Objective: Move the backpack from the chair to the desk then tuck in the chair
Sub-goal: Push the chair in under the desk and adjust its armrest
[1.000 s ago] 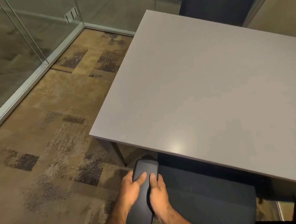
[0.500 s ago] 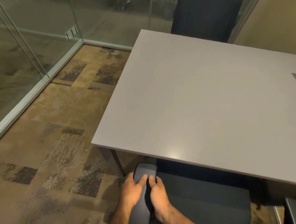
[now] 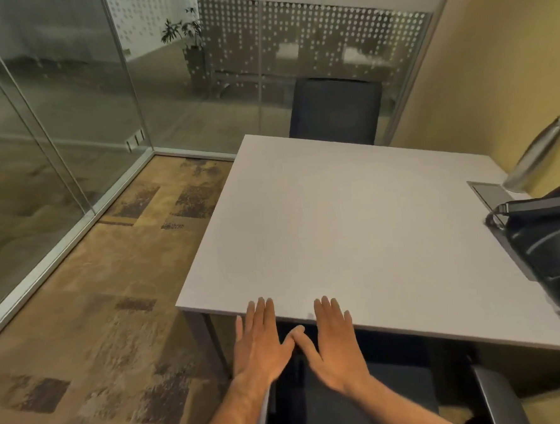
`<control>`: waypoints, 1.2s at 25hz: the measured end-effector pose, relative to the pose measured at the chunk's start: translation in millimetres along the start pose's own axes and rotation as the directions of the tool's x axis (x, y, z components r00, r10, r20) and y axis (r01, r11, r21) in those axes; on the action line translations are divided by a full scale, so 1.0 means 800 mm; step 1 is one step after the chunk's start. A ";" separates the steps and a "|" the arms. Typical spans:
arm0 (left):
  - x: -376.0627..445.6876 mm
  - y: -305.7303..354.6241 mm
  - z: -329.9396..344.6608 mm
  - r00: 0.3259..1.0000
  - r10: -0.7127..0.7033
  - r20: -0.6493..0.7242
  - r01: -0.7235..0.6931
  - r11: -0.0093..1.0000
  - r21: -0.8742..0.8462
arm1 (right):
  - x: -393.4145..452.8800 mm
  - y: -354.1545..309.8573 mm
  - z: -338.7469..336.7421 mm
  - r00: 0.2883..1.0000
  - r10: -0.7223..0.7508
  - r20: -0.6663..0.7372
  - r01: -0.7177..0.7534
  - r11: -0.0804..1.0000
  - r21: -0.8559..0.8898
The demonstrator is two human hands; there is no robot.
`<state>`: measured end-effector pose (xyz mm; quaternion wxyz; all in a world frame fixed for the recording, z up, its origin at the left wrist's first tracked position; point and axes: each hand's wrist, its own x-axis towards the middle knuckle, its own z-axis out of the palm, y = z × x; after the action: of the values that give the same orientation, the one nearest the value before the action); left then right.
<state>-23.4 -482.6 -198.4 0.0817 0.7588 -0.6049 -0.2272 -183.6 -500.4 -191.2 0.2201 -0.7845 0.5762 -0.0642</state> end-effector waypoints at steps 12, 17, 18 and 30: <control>-0.080 0.136 -0.103 0.959 0.253 -0.131 -0.203 0.929 0.308 | -0.117 0.075 -0.167 0.984 0.058 -0.168 -0.098 0.967 -0.236; -0.150 0.182 -0.105 0.947 0.278 -0.161 -0.221 0.927 0.302 | -0.187 0.080 -0.206 0.976 0.041 -0.216 -0.084 0.978 -0.193; -0.166 0.190 -0.102 0.947 0.278 -0.160 -0.222 0.928 0.297 | -0.203 0.083 -0.212 0.973 0.034 -0.229 -0.078 0.979 -0.187; -0.350 0.213 -0.068 0.939 0.338 -0.068 -0.317 0.923 0.217 | -0.387 0.093 -0.219 0.989 0.028 -0.148 -0.055 0.982 -0.180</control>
<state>-195.5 -266.4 -13.3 0.0722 0.6619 -0.7382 -0.1079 -412.0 -277.0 -18.4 0.1059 -0.7825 0.6103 -0.0631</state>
